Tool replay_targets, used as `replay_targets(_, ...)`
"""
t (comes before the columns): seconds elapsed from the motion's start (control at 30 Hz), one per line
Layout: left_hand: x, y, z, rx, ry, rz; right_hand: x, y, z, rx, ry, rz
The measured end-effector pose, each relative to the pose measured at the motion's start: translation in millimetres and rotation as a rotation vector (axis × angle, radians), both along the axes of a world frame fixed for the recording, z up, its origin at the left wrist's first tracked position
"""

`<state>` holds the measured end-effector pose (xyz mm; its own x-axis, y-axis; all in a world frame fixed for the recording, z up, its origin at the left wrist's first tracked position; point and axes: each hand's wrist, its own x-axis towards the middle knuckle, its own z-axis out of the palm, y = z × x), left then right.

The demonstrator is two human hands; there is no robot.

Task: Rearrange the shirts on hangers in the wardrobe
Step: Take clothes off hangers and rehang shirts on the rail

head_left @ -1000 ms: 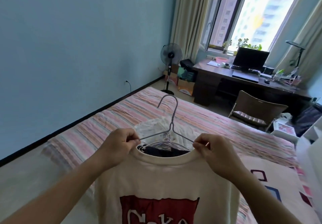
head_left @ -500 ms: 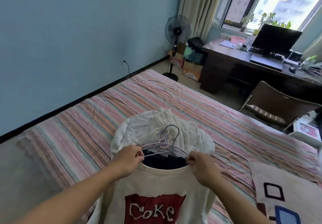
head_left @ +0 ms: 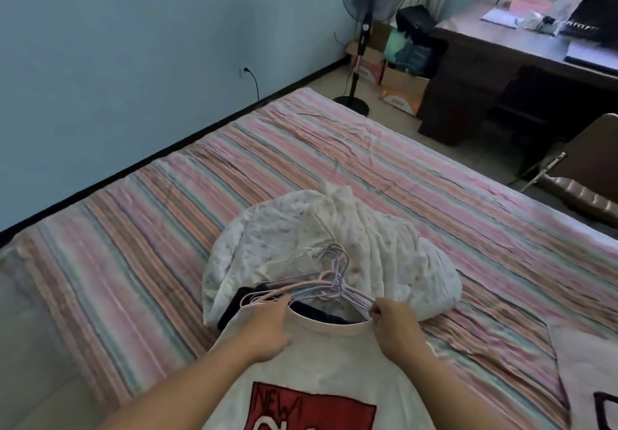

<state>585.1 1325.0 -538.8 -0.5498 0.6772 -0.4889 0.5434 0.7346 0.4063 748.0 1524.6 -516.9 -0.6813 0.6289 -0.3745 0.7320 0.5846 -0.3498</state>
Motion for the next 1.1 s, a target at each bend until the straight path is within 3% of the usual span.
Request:
replay_targets(0.17,3.4,-3.4,-55.6,0.014,-0.214,0.047,-6.5,5.7,-55.5,-0.115,-0.011,0.059)
replay_targets(0.27,3.0,-3.0,-74.2,0.037,-0.186,0.023,-5.2,2.7,-78.8,-0.143,-0.058,0.105)
replay_targets(0.47,13.6,7.6,-92.6,-0.158,-0.119,-0.072,-1.7,-1.8,-105.0,-0.241,-0.137,0.113)
replay_targets(0.57,17.3,15.2,-80.7,-0.115,-0.138,-0.065,-2.4,-1.5,-99.9,-0.218,-0.166,0.153)
replay_targets(0.8,13.4,18.1,-10.8,0.035,-0.082,-0.011,-20.7,-20.6,-32.7,-0.161,-0.012,0.235)
replay_targets(1.1,7.0,-51.1,144.7,0.324,0.119,0.199,-58.6,-96.1,134.6,-0.007,0.271,0.43)
